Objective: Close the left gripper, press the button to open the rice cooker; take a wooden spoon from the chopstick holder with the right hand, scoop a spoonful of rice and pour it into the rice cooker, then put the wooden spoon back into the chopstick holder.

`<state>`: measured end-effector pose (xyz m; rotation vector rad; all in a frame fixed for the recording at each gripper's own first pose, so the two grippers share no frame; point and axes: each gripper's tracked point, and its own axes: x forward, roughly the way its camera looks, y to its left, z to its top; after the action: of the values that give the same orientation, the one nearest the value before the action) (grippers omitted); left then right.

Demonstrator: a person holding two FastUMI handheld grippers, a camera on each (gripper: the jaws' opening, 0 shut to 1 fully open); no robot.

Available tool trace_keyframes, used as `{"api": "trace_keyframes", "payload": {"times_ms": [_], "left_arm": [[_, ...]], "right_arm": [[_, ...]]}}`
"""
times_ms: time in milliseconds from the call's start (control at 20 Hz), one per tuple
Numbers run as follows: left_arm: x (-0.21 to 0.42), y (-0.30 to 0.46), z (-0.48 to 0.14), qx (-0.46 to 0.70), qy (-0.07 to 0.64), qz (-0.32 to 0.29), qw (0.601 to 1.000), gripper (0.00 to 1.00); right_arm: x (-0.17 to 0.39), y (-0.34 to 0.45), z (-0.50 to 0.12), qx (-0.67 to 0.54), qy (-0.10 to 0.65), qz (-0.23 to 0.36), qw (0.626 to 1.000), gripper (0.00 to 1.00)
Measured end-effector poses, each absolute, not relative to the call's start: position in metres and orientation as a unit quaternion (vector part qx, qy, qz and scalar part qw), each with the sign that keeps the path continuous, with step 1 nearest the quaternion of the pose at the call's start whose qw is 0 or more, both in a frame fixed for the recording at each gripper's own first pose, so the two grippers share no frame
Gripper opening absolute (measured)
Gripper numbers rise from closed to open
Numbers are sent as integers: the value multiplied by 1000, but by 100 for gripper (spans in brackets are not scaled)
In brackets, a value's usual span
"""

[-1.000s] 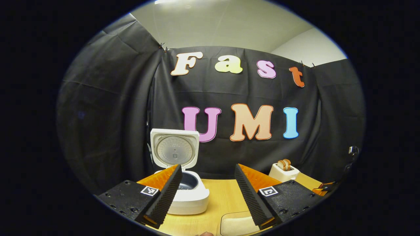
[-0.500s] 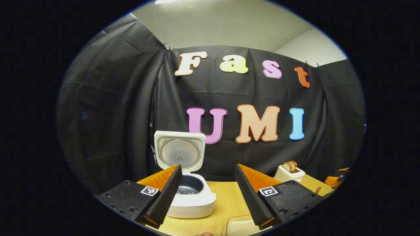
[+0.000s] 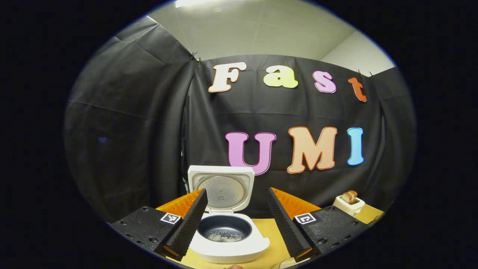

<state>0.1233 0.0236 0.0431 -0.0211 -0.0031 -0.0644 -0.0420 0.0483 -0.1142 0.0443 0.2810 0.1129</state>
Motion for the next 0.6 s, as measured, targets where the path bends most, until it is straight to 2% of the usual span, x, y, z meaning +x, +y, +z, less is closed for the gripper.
{"api": "trace_keyframes", "payload": {"times_ms": [50,100,600], "left_arm": [[132,27,46,-7,-2,-28,1000,94],[142,29,50,-4,-1,-31,1000,92],[230,44,68,-36,8,-34,999,94]], "right_arm": [[-43,52,-112,22,138,58,989,99],[-44,55,-108,21,135,58,989,99],[-49,80,-92,14,120,42,992,97]]}}
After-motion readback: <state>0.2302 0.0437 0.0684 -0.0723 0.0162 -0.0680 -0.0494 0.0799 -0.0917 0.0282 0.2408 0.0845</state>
